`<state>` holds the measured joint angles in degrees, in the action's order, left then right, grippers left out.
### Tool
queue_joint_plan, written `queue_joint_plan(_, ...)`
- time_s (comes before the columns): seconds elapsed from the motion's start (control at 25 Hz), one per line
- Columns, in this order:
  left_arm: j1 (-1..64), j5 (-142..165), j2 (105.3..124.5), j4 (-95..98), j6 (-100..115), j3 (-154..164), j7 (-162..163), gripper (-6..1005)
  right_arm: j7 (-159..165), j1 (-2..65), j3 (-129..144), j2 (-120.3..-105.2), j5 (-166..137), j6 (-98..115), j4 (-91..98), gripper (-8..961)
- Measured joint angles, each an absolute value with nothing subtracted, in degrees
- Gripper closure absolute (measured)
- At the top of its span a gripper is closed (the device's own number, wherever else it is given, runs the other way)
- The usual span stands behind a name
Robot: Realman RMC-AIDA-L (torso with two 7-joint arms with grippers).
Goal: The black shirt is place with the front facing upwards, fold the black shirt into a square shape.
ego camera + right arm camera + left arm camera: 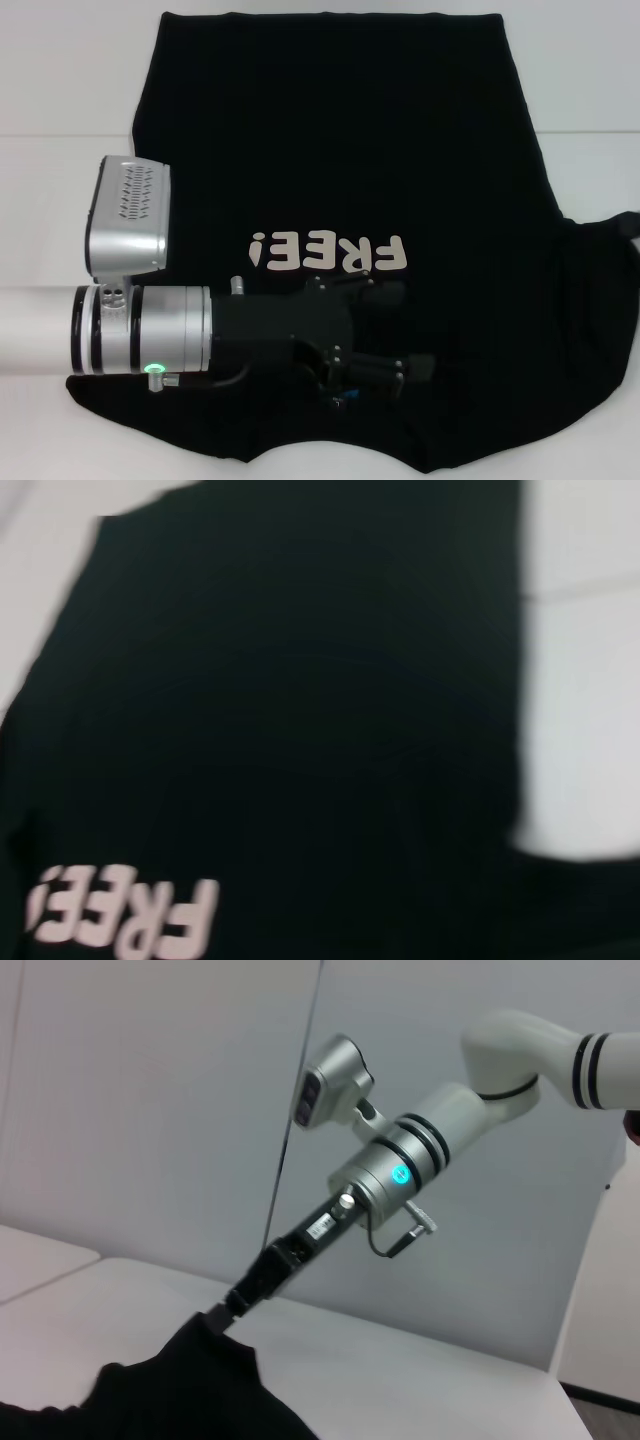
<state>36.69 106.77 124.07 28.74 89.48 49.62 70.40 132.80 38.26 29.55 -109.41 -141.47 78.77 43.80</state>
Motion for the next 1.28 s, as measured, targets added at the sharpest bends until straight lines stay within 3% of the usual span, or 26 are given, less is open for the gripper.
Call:
queue_joint_plan(0.32,35.38,105.11,123.67,29.16,89.60,49.32,71.19,61,133.30,47.45,39.87,-112.26,-141.62,71.18,39.72,950)
queue_joint_plan(0.56,34.69,105.06,123.40,29.29,90.03,46.97,71.61,62,133.16,52.44,46.63,-114.93,-141.83,66.46,37.22,895)
queue_joint_plan(0.76,34.15,105.06,123.30,29.35,89.74,46.11,71.50,63,133.81,53.04,51.07,-115.70,-141.79,66.49,38.04,850)
queue_joint_plan(1.12,33.94,105.07,123.00,29.96,90.00,45.58,71.45,64,132.30,47.63,43.65,-114.48,-138.50,70.04,42.79,437)
queue_joint_plan(1.28,33.91,105.05,121.75,30.13,90.75,45.13,73.19,65,126.06,42.78,39.57,-113.63,-128.09,75.63,43.48,295)
